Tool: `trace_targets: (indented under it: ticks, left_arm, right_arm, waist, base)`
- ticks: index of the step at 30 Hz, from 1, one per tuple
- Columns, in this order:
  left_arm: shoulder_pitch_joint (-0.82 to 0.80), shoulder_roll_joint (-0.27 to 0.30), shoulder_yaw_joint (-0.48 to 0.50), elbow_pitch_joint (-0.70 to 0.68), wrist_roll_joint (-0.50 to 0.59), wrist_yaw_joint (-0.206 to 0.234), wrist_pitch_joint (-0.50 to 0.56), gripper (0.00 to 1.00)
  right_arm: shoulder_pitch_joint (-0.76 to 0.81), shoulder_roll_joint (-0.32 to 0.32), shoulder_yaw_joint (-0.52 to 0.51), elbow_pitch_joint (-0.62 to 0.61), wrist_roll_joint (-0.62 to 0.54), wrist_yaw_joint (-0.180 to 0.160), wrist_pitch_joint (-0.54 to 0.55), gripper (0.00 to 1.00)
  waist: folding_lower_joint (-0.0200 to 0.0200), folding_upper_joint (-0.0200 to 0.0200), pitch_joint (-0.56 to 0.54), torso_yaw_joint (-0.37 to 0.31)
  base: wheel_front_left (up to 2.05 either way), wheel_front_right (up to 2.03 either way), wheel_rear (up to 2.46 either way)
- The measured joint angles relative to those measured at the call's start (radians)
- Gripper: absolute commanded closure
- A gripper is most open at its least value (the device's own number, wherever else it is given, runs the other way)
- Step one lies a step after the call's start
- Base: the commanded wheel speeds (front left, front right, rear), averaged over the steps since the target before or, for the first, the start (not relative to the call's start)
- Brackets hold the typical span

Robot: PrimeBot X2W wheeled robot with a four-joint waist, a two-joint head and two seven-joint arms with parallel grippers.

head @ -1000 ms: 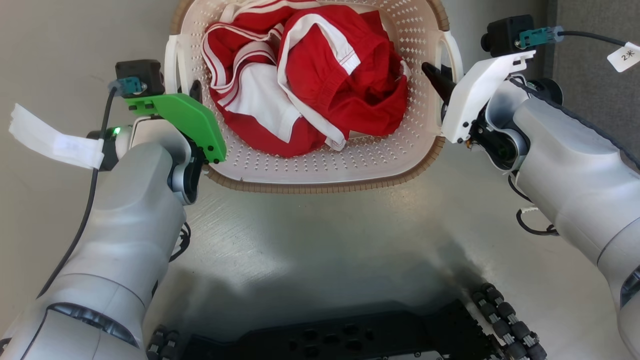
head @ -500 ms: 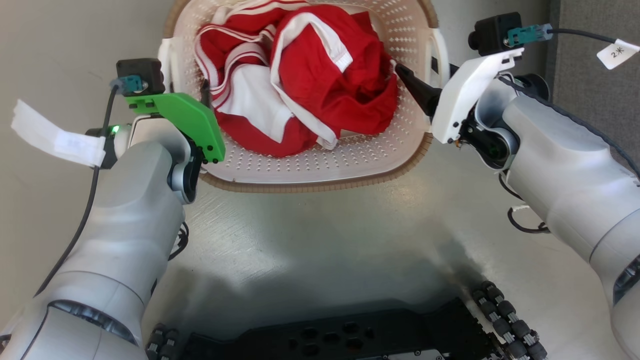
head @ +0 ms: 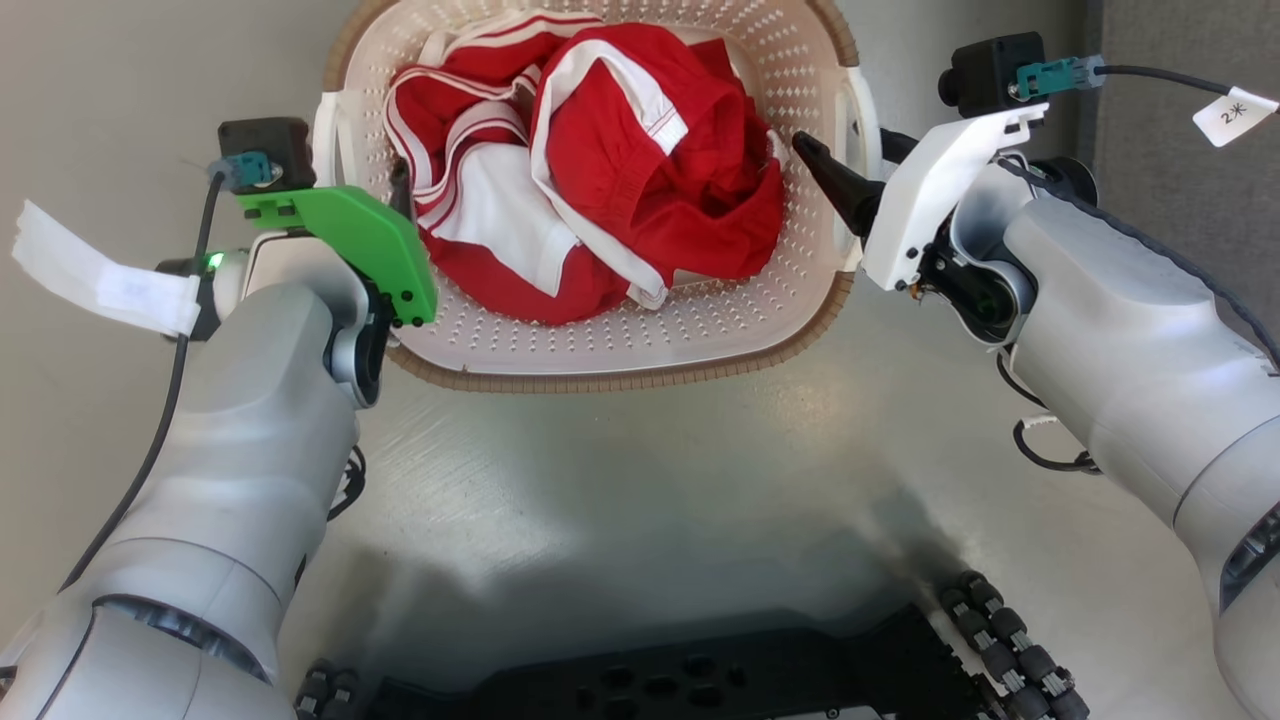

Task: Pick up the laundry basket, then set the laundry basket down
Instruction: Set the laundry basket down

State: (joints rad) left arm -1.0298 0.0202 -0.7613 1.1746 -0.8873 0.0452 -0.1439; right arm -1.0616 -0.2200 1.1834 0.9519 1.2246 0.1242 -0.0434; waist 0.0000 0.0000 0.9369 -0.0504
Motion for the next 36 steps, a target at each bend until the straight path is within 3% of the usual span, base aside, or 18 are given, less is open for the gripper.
trace_targets:
  ticks: [10, 26, 36]
  left_arm:
    - [0.016, 0.0, -0.02, 0.031, 0.001, -0.003, -0.032, 0.0]
    - [0.142, 0.001, -0.01, 0.04, -0.025, -0.069, -0.094, 0.0]
    - [0.191, 0.003, 0.004, 0.009, -0.023, -0.108, -0.105, 0.0]
  right_arm:
    - [0.032, 0.006, 0.007, 0.037, 0.018, 0.0, -0.019, 0.0]
    - [0.128, 0.023, 0.03, -0.011, 0.027, 0.0, -0.148, 0.0]
    - [0.196, -0.007, 0.04, -0.03, 0.024, 0.0, -0.195, 0.0]
  waist:
    - [0.0, 0.0, -0.065, -0.009]
    - [0.0, 0.0, -0.273, -0.035]
    - [-0.0001, 0.0, -0.414, -0.052]
  base:
    - [0.0, 0.0, 0.0]
    - [0.0, 0.0, 0.0]
    - [0.0, 0.0, 0.0]
